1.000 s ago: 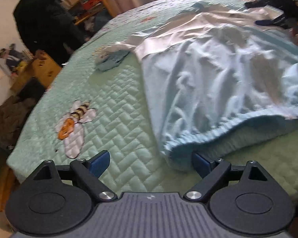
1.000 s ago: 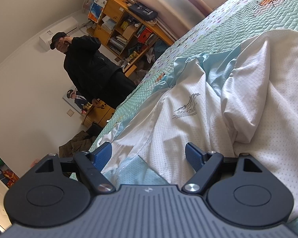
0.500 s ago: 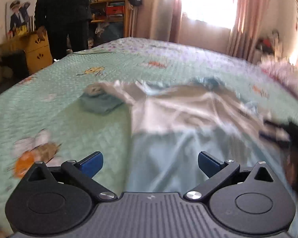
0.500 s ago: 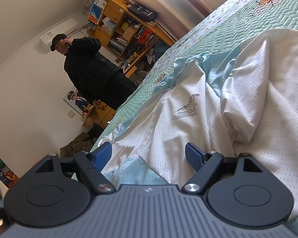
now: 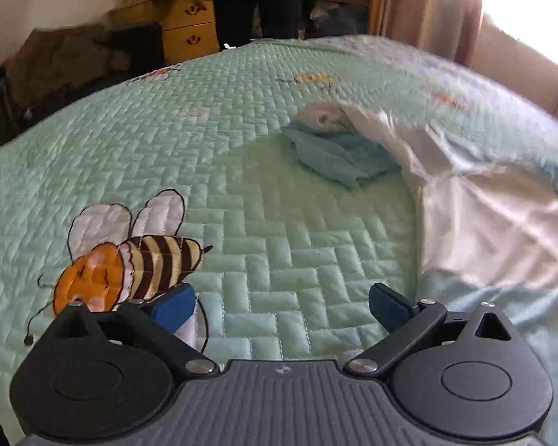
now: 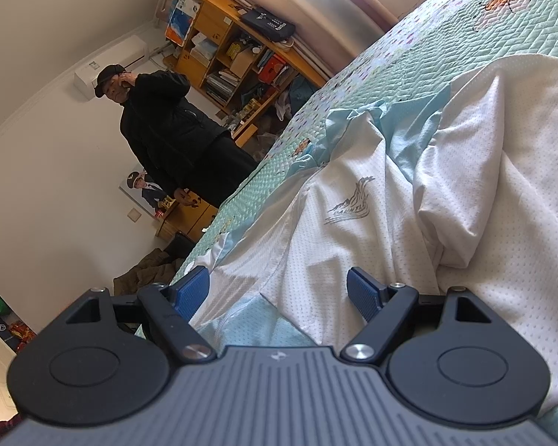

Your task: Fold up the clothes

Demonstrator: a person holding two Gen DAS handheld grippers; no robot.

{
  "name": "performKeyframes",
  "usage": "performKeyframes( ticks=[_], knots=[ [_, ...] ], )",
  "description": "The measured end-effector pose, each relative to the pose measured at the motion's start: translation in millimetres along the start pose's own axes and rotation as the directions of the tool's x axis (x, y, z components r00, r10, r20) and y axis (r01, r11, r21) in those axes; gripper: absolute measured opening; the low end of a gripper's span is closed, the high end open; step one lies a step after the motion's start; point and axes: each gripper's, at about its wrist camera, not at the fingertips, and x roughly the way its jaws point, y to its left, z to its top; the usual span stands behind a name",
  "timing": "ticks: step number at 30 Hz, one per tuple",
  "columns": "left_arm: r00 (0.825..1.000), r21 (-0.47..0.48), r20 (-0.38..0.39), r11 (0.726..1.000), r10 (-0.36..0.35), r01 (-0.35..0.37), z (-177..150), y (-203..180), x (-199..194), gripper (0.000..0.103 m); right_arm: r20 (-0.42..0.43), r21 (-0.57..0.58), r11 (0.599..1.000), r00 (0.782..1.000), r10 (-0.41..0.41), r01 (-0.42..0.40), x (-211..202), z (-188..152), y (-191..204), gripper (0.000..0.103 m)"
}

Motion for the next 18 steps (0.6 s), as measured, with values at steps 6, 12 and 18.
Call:
performKeyframes(
  ticks=[6,12,18],
  knots=[
    [0.982,0.134,0.083,0.978,-0.171,0.159,-10.0,-42.5,-37.1,0.1,0.011,0.002,1.0,1.0,-0.002,0.002,-1.3,0.7,1.3,0.082],
    [0.934,0.314,0.035,0.891,-0.355,0.327,-25.1,-113.1,-45.9,0.101,0.121,0.079,0.995,0.991,0.053,-0.063,-21.8,5.7,-6.8,0.082],
    [0.907,0.239,-0.094,0.875,-0.411,0.421,-34.0,-130.9,-32.6,0.101,0.303,0.224,0.971,0.953,0.008,-0.079,-51.8,10.2,-30.5,0.084]
  ],
)
